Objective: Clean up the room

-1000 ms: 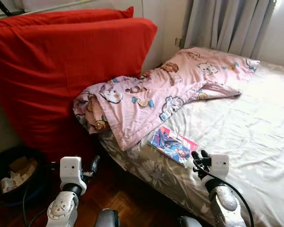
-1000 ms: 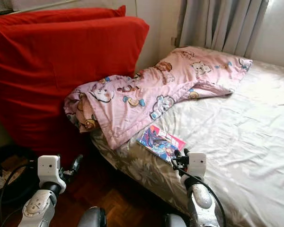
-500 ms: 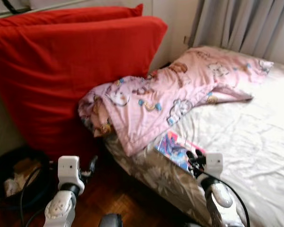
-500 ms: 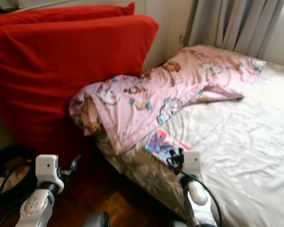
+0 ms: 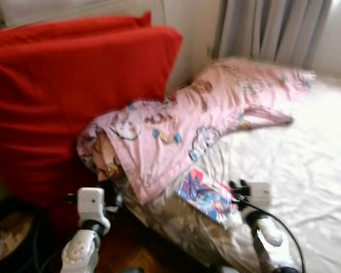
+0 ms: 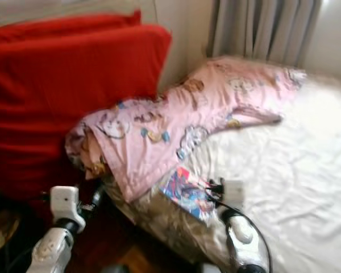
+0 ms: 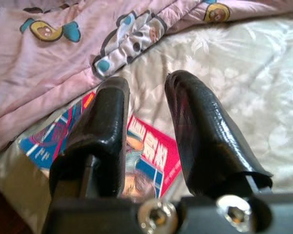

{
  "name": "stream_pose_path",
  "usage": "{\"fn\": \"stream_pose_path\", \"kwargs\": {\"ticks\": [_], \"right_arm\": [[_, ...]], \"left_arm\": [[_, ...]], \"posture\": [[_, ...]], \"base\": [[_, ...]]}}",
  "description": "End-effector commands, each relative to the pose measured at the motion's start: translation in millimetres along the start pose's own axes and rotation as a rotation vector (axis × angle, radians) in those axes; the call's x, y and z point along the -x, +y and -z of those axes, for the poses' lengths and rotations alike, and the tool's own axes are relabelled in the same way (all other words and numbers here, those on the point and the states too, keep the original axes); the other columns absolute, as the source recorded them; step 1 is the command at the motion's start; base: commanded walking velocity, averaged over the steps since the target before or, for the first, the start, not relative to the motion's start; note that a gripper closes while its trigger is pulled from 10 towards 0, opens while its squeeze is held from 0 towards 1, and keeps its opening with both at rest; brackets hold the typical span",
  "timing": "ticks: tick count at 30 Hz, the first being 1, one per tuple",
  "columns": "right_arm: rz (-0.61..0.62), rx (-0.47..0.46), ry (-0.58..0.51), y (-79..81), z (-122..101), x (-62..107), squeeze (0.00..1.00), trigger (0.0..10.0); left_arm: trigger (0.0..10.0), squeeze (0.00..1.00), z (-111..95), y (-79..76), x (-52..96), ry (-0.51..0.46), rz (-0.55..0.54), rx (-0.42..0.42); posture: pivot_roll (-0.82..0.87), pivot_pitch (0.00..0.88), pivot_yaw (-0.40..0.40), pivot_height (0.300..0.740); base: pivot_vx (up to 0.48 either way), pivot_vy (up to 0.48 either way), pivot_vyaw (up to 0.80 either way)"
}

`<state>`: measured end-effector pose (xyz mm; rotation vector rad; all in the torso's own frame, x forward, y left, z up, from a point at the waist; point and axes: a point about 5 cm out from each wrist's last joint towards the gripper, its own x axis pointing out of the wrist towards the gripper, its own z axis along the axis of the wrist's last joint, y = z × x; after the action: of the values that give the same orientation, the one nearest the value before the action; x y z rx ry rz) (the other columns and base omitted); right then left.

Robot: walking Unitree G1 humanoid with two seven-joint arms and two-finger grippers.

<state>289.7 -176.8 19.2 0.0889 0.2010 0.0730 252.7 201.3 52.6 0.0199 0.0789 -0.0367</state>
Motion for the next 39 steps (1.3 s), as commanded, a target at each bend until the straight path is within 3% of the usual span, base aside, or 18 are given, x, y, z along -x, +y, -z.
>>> {"fn": "stream_pose_path", "kwargs": {"ticks": [1, 9, 12, 13, 14, 15, 17, 18, 19, 20, 22, 24, 28, 29, 34, 35, 36, 39], "right_arm": [[-0.029, -0.012, 0.019, 12.6, 2, -3.3, 0.0, 10.0], [0.026, 0.044, 0.114, -1.6, 8, -5.1, 0.0, 10.0], [0.047, 0.12, 0.174, -9.0, 7, -8.9, 0.0, 10.0], [0.047, 0.189, 0.221, -13.2, 7, -10.6, 0.0, 10.0], [0.037, 0.253, 0.272, -18.5, 7, -11.6, 1.0, 10.0], [0.037, 0.253, 0.272, -18.5, 7, -11.6, 1.0, 10.0], [-0.007, 0.338, 0.317, -24.7, 0, -16.2, 1.0, 10.0], [-0.065, 0.399, 0.341, -24.7, -2, -17.6, 0.59, 10.0], [-0.065, 0.399, 0.341, -24.7, -2, -17.6, 0.59, 10.0], [-0.119, 0.497, 0.363, -25.9, -5, -19.0, 0.0, 10.0], [-0.138, 0.616, 0.395, -32.6, -9, -20.1, 0.0, 10.0], [-0.143, 0.676, 0.431, -39.4, -12, -20.5, 0.0, 10.0], [-0.152, 0.646, 0.446, -44.8, -21, -23.5, 0.0, 10.0], [-0.153, 0.648, 0.444, -45.1, -22, -24.0, 1.0, 10.0], [-0.199, 0.643, 0.48, -46.5, -25, -24.9, 1.0, 10.0], [-0.214, 0.65, 0.484, -45.6, -25, -25.1, 0.38, 10.0], [-0.236, 0.642, 0.498, -44.8, -25, -25.0, 0.0, 10.0], [-0.283, 0.628, 0.528, -45.6, -25, -23.5, 0.0, 10.0]], "left_arm": [[10.0, 0.0, -1, 9.3, 3.3, 0.011, -0.02, -0.01], [10.0, 0.0, -4, 8.8, 8.3, 0.018, -0.002, -0.008], [10.0, 0.0, -5, 9.9, 11.7, 0.028, 0.006, -0.009], [10.0, 0.0, -6, 10.2, 13.6, 0.032, 0.01, -0.009], [10.0, 0.0, -5, 10.8, 16.0, 0.04, 0.015, -0.016], [10.0, 0.0, -5, 10.8, 16.0, 0.04, 0.015, -0.016], [10.0, 0.0, -7, 14.8, 19.3, 0.044, 0.008, -0.019], [10.0, 0.0, -7, 16.6, 20.7, 0.046, 0.001, -0.02], [10.0, 0.0, -7, 16.6, 20.7, 0.046, 0.001, -0.02], [10.0, 0.0, -9, 17.7, 21.6, 0.047, -0.002, -0.018], [10.0, 0.0, -9, 18.3, 22.3, 0.051, -0.004, -0.018], [10.0, 0.0, -9, 18.3, 23.5, 0.056, -0.005, -0.016], [10.0, 0.0, -10, 16.7, 27.0, 0.068, 0.001, -0.016], [10.0, 0.0, -10, 16.6, 27.4, 0.07, 0.001, -0.016], [10.0, 0.0, -10, 20.0, 32.7, 0.088, 0.001, -0.026], [10.0, 0.0, -11, 20.5, 33.0, 0.09, 0.002, -0.027], [10.0, 0.0, -11, 21.4, 33.3, 0.094, 0.004, -0.032], [10.0, 0.0, -12, 23.2, 33.7, 0.1, 0.008, -0.04]], "posture": [[0.03, 0.0, 0.016, 0.603], [0.05, 0.035, 0.028, 0.603], [0.06, 0.072, 0.041, 0.603], [0.06, 0.079, 0.042, 0.603], [0.07, 0.092, 0.043, 0.603], [0.07, 0.092, 0.043, 0.603], [0.09, 0.112, 0.043, 0.603], [0.09, 0.114, 0.042, 0.603], [0.09, 0.114, 0.042, 0.603], [0.09, 0.128, 0.039, 0.603], [0.09, 0.141, 0.038, 0.603], [0.09, 0.143, 0.037, 0.603], [0.1, 0.166, 0.039, 0.603], [0.1, 0.166, 0.039, 0.603], [0.11, 0.187, 0.053, 0.603], [0.12, 0.19, 0.055, 0.603], [0.12, 0.192, 0.057, 0.603], [0.12, 0.196, 0.066, 0.603]], "base": [[0.0, 0.0, 0.0], [0.0, 0.0, 0.0], [0.0, 0.0, 0.0], [0.0, 0.0, 0.0], [0.0, 0.0, 0.0], [0.0, 0.0, 0.0], [0.0, 0.0, 0.0], [0.0, 0.0, 0.0], [0.0, 0.0, 0.0], [0.0, 0.0, 0.0], [0.0, 0.0, 0.0], [0.0, 0.0, 0.0], [0.0, 0.0, 0.0], [0.0, 0.0, 0.0], [0.0, 0.0, 0.0], [0.0, 0.0, 0.0], [0.0, 0.0, 0.0], [0.0, 0.0, 0.0]]}}
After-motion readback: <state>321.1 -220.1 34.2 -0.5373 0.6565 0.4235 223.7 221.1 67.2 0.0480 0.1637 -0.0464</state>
